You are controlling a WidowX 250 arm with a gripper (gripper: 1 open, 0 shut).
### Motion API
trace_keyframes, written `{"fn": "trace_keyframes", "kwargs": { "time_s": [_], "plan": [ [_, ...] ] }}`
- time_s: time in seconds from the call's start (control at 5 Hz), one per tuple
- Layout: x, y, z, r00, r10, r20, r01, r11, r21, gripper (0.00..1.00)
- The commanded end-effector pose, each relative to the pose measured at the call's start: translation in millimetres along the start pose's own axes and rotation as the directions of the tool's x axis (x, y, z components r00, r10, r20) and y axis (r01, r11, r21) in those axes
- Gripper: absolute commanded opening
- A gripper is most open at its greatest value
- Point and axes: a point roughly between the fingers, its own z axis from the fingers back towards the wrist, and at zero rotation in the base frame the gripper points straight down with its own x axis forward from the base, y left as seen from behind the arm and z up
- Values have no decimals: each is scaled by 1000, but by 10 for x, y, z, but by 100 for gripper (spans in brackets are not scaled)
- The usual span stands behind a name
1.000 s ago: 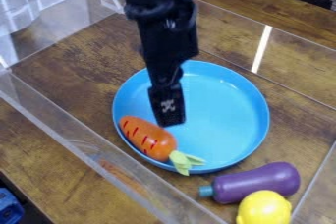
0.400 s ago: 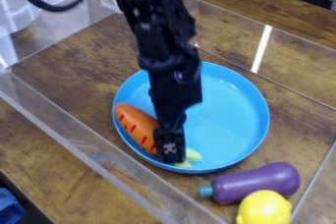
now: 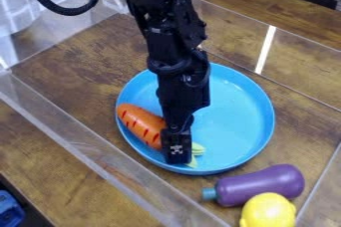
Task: Remove the carrot from the blue tray and put it on the table
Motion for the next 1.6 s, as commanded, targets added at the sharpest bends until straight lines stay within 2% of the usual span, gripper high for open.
{"fn": "trace_keyframes", "kwargs": {
  "time_s": [0.0,0.8,1.4],
  "plan": [
    [34,-16,-82,1000,-24,-4,24,1000,-6,100],
    [90,35,-202,999,-47,-8,47,999,-10,100],
    [99,-15,-238,998,-60,-16,59,998,-29,100]
  ]
}}
